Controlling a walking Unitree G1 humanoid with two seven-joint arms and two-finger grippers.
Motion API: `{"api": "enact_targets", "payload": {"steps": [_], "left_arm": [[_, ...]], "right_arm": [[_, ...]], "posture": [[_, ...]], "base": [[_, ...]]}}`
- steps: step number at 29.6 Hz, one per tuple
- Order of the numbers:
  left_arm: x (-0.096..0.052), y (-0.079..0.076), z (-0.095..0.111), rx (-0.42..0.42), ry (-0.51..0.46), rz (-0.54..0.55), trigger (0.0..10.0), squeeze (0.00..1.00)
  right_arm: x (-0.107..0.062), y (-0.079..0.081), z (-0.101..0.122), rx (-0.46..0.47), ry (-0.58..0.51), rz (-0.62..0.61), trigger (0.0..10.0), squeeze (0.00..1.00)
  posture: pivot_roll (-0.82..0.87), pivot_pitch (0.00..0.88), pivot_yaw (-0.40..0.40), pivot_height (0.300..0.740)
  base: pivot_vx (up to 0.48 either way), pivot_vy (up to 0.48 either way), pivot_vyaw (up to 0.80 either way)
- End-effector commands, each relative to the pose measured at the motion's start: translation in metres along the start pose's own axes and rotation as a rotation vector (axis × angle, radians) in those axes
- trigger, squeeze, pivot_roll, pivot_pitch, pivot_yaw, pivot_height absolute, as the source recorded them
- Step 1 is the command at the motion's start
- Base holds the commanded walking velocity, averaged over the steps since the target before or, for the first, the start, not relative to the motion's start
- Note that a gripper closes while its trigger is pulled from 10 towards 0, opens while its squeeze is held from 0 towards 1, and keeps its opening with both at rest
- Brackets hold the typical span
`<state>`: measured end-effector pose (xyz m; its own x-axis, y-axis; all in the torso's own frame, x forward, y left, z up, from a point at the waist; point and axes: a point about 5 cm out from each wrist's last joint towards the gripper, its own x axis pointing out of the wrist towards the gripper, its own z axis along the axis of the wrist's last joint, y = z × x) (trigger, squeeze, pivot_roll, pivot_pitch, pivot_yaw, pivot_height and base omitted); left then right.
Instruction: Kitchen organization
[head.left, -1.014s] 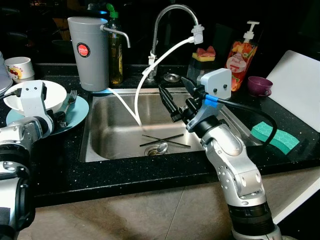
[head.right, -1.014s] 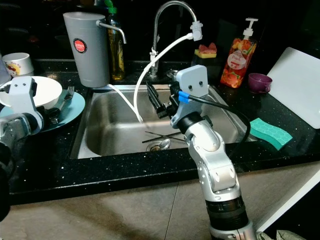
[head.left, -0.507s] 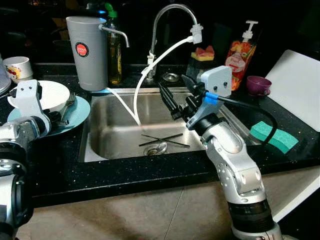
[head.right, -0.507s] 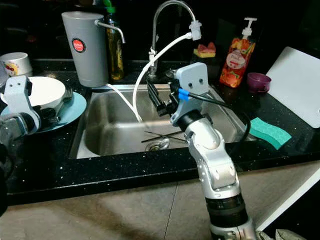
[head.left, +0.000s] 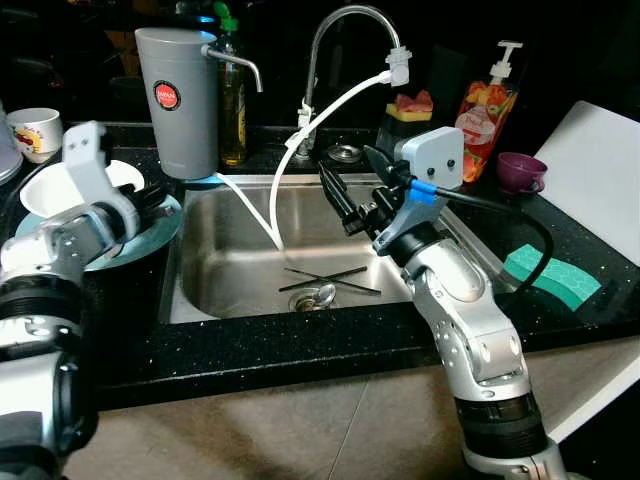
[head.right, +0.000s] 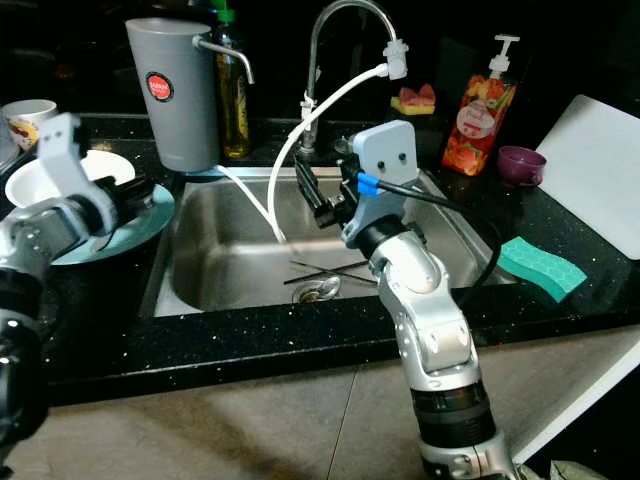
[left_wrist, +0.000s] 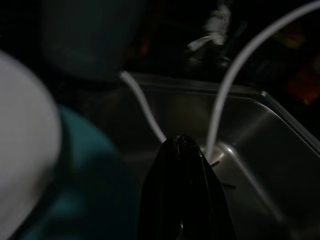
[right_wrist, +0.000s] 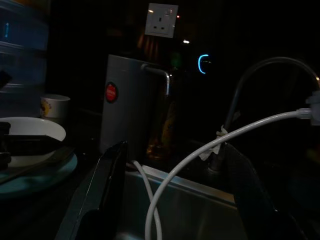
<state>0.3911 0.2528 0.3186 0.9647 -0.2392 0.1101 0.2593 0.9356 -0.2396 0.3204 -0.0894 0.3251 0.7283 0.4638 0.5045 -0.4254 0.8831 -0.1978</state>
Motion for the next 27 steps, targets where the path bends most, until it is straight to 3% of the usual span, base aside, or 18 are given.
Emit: {"api": "enact_targets", "payload": {"steps": [1,2,5,6,7,8,9,11,12,14,20,21,24,27], "left_arm": [[0.001,-0.004,-0.005,0.032,0.026,-0.004,10.0,0.00],[0.001,-0.004,-0.005,0.032,0.026,-0.004,10.0,0.00],[-0.003,0.020,-0.008,0.200,0.069,0.211,10.0,0.00],[-0.003,0.020,-0.008,0.200,0.069,0.211,10.0,0.00],[-0.007,0.027,-0.003,0.410,0.038,0.313,10.0,0.39],[-0.008,0.026,0.001,0.514,0.015,0.324,10.0,1.00],[-0.008,0.026,0.001,0.514,0.015,0.324,10.0,1.00],[-0.010,0.016,0.008,0.696,0.004,0.285,10.0,1.00],[-0.010,0.016,0.008,0.696,0.004,0.285,10.0,1.00],[-0.014,0.009,0.014,0.823,0.019,0.266,10.0,1.00],[-0.021,0.014,0.015,0.875,0.094,0.255,10.0,1.00],[-0.022,0.020,0.010,0.873,0.123,0.253,10.0,0.00],[-0.024,0.036,-0.007,0.870,0.206,0.257,10.0,0.00],[-0.025,0.042,-0.014,0.877,0.246,0.251,10.0,0.00]], "right_arm": [[0.001,-0.004,0.001,0.003,-0.009,-0.004,10.0,0.00],[0.001,-0.004,0.001,0.003,-0.009,-0.004,10.0,0.00],[0.004,0.001,0.001,0.014,-0.017,0.003,10.0,0.00],[0.004,0.001,0.001,0.014,-0.017,0.003,10.0,0.00],[0.003,0.001,0.001,0.013,-0.018,0.004,10.0,0.00],[0.002,0.001,0.001,0.011,-0.018,0.002,10.0,0.00],[0.002,0.001,0.001,0.011,-0.018,0.002,10.0,0.00],[0.000,-0.003,0.001,0.005,-0.016,-0.009,10.0,0.00],[0.000,-0.003,0.001,0.005,-0.016,-0.009,10.0,0.00],[0.000,-0.005,0.001,0.003,-0.014,-0.017,10.0,0.00],[0.000,-0.003,-0.001,0.010,-0.014,-0.010,10.0,0.00],[0.001,-0.002,-0.001,0.013,-0.018,-0.004,10.0,0.00],[0.006,0.000,0.001,0.019,-0.030,0.006,10.0,0.00],[0.006,0.001,0.001,0.019,-0.032,0.007,10.0,0.00]], "posture": [[0.04,0.085,-0.104,0.740],[0.04,0.085,-0.104,0.740],[0.04,0.083,-0.101,0.740],[0.04,0.083,-0.101,0.740],[0.04,0.080,-0.097,0.740],[0.04,0.080,-0.096,0.740],[0.04,0.080,-0.096,0.740],[0.03,0.081,-0.094,0.740],[0.03,0.081,-0.094,0.740],[0.04,0.079,-0.096,0.740],[0.06,0.068,-0.105,0.740],[0.06,0.068,-0.105,0.740],[0.06,0.069,-0.107,0.740],[0.06,0.069,-0.107,0.740]], "base": [[0.000,0.000,0.00],[0.000,0.000,0.00],[0.000,0.000,0.00],[0.000,0.000,0.00],[0.000,0.000,0.00],[0.000,0.000,0.00],[0.000,0.000,0.00],[0.000,0.000,0.00],[0.000,0.000,0.00],[0.000,0.000,0.00],[0.000,0.000,0.00],[0.000,0.000,0.00],[0.000,0.000,0.00],[0.000,0.000,0.00]]}}
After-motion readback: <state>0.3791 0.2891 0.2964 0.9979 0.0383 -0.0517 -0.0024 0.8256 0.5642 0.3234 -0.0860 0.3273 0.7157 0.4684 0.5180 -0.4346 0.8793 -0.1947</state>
